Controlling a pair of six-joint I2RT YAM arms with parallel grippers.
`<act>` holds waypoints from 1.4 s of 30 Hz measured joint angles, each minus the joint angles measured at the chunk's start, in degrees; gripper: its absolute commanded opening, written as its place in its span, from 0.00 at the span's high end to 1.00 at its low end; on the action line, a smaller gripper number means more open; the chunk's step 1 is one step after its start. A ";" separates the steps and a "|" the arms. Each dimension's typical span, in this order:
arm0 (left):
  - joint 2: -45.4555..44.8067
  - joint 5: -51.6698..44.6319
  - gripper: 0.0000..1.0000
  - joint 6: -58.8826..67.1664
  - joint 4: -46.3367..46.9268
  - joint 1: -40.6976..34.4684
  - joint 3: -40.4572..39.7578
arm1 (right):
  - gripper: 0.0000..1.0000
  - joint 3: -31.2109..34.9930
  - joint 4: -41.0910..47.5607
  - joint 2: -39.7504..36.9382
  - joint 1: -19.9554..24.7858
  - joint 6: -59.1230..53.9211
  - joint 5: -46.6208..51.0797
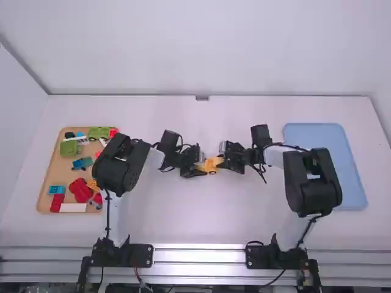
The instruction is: Assemble lego blocks to make yellow taxi
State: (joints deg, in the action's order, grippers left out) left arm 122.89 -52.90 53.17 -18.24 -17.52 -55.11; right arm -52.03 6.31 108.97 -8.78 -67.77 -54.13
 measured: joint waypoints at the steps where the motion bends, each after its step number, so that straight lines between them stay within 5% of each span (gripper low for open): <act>1: 0.00 -0.07 0.66 0.22 0.17 0.00 0.00 | 0.85 -0.11 -0.17 0.79 0.00 0.20 -0.52; 12: 0.00 -0.87 0.71 0.92 1.49 0.02 0.00 | 0.88 -1.33 -2.21 5.33 -4.48 0.33 0.55; 23: -0.17 -1.36 0.78 4.00 5.31 0.11 -0.76 | 0.89 -1.38 -2.82 5.35 -4.61 0.35 1.16; 42: -0.28 -1.95 0.74 3.48 3.61 -0.09 0.00 | 0.87 -1.81 -1.64 5.35 -4.61 0.96 1.84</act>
State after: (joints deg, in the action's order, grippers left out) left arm 122.61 -54.85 56.64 -14.63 -17.61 -55.11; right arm -53.84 4.67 114.32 -13.39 -66.81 -52.29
